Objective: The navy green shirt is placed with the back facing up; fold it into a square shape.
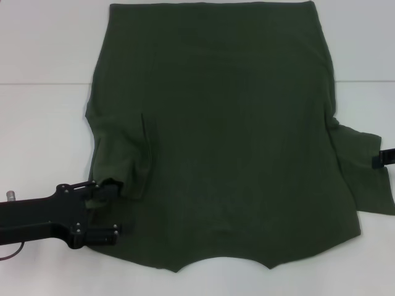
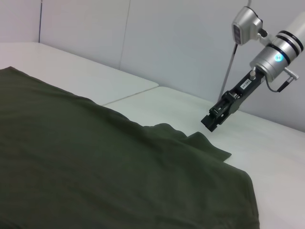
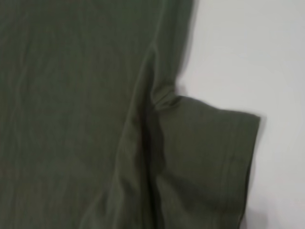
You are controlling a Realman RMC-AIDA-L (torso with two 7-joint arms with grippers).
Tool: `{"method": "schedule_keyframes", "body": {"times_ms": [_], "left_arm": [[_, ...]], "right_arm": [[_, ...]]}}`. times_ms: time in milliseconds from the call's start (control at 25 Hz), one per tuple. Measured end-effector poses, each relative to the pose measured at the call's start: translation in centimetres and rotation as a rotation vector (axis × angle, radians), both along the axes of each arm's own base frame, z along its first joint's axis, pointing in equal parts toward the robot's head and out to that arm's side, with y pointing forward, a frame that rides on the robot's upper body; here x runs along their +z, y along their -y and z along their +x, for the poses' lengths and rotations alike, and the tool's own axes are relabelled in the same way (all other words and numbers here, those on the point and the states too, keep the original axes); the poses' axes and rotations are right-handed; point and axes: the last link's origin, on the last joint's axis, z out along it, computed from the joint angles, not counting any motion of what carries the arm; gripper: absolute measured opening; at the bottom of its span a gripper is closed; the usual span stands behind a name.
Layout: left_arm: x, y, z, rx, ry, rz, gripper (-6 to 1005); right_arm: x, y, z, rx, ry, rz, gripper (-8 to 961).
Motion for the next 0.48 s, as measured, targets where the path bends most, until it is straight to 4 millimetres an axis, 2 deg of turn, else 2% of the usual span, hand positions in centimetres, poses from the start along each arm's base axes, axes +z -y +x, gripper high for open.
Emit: {"method": "schedule_keyframes", "body": {"times_ms": [480], "left_arm": [[-0.1, 0.0, 0.0, 0.003, 0.002, 0.0, 874]], "right_arm": [[-1.7, -0.4, 0.0, 0.013, 0.012, -0.009, 882]]}}
